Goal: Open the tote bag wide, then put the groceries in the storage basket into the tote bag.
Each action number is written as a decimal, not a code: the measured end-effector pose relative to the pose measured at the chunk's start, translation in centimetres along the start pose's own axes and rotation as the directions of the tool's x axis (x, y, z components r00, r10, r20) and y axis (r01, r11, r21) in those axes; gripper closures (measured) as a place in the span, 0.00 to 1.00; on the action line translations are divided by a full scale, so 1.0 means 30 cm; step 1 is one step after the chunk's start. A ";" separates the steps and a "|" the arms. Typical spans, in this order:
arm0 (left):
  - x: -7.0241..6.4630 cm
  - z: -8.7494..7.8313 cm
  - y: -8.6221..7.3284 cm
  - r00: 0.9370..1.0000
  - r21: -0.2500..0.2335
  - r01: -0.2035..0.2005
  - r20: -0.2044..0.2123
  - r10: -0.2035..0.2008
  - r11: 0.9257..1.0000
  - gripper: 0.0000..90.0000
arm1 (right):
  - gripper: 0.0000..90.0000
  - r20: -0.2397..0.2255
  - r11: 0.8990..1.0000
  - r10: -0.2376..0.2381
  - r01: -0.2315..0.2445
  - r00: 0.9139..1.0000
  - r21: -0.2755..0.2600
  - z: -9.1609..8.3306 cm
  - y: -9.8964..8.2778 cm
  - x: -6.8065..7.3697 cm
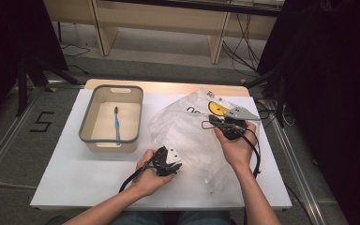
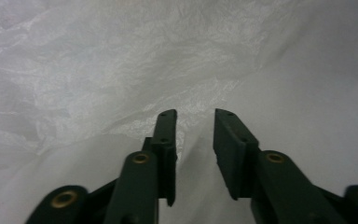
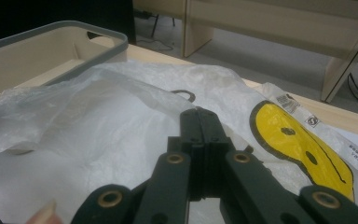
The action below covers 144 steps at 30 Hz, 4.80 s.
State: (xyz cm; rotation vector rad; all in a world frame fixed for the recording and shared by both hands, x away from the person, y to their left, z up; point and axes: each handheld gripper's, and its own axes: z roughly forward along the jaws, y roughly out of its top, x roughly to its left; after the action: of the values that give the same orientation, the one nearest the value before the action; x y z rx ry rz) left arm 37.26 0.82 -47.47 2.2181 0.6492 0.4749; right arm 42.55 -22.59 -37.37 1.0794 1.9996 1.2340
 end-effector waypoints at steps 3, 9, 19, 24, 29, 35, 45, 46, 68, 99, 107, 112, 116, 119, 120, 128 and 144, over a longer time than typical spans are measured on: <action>0.003 -0.026 0.005 1.000 -0.015 0.000 -0.006 0.000 1.000 0.59 | 1.00 0.003 1.000 0.002 -0.002 1.000 0.000 -0.001 -0.001 -0.001; 0.003 -0.066 -0.004 1.000 -0.009 0.018 0.001 -0.018 1.000 0.43 | 1.00 0.002 1.000 0.004 -0.004 1.000 -0.001 -0.001 -0.005 0.000; 0.008 -0.113 -0.038 0.999 -0.033 0.040 0.017 -0.039 0.999 0.35 | 1.00 0.001 1.000 0.007 -0.007 1.000 -0.001 -0.002 -0.005 -0.001; 0.010 -0.132 -0.052 0.999 -0.035 0.038 0.013 -0.038 0.999 0.34 | 1.00 0.000 1.000 0.005 -0.005 1.000 -0.003 -0.002 -0.005 0.001; 0.013 -0.152 -0.060 0.999 -0.044 0.041 0.007 -0.041 0.998 0.34 | 1.00 0.001 1.000 0.005 -0.005 1.000 -0.003 -0.004 -0.004 0.000; 0.023 -0.178 -0.066 0.998 -0.048 0.057 0.000 -0.057 0.997 0.34 | 1.00 0.001 1.000 0.005 -0.005 1.000 -0.002 -0.001 -0.004 0.003; 0.046 -0.207 -0.091 0.996 -0.055 0.090 -0.007 -0.090 0.994 0.34 | 1.00 0.003 1.000 0.011 -0.011 1.000 -0.001 0.000 -0.002 -0.001; 0.048 -0.211 -0.092 0.996 -0.055 0.092 -0.008 -0.092 0.994 0.34 | 1.00 0.003 1.000 0.011 -0.011 1.000 -0.001 0.000 -0.002 -0.001; 0.143 -0.298 -0.096 0.981 -0.118 0.169 -0.078 -0.179 0.978 0.36 | 1.00 -0.001 1.000 0.014 -0.014 1.000 0.002 0.003 -0.004 0.000; 0.290 -0.409 -0.086 0.944 -0.164 0.281 -0.130 -0.303 0.946 0.33 | 1.00 -0.015 1.000 0.022 -0.022 1.000 -0.002 0.004 -0.003 -0.003; 0.390 -0.434 -0.082 0.923 -0.129 0.328 -0.168 -0.347 0.936 0.31 | 1.00 -0.014 1.000 0.025 -0.025 1.000 -0.001 0.003 0.000 -0.005; 0.461 -0.416 -0.070 0.903 -0.083 0.367 -0.210 -0.376 0.927 0.31 | 1.00 -0.013 1.000 0.024 -0.024 1.000 0.004 0.004 -0.001 -0.005; 0.512 -0.398 -0.044 0.896 -0.040 0.365 -0.255 -0.363 0.930 0.31 | 1.00 -0.018 1.000 0.024 -0.024 1.000 0.003 0.005 0.000 -0.004; 0.553 -0.372 -0.024 0.889 -0.009 0.384 -0.267 -0.372 0.923 0.31 | 1.00 -0.017 1.000 0.022 -0.022 1.000 0.002 0.006 0.000 -0.003; 0.568 -0.362 -0.020 0.884 0.004 0.394 -0.276 -0.378 0.919 0.32 | 1.00 -0.018 1.000 0.021 -0.021 1.000 0.006 0.006 0.000 -0.003; 0.661 -0.281 -0.009 0.859 0.063 0.442 -0.316 -0.402 0.895 0.34 | 1.00 -0.019 1.000 0.021 -0.021 1.000 0.004 0.006 -0.001 -0.002; 0.763 -0.184 -0.038 0.811 0.130 0.527 -0.372 -0.451 0.840 0.35 | 1.00 -0.024 1.000 0.018 -0.018 1.000 0.004 0.012 -0.002 0.004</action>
State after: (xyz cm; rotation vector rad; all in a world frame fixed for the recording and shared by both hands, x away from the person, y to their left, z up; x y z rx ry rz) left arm 52.40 17.98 -41.83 2.0735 1.4832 0.5182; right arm 42.75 -22.33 -37.57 1.0918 2.0155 1.2586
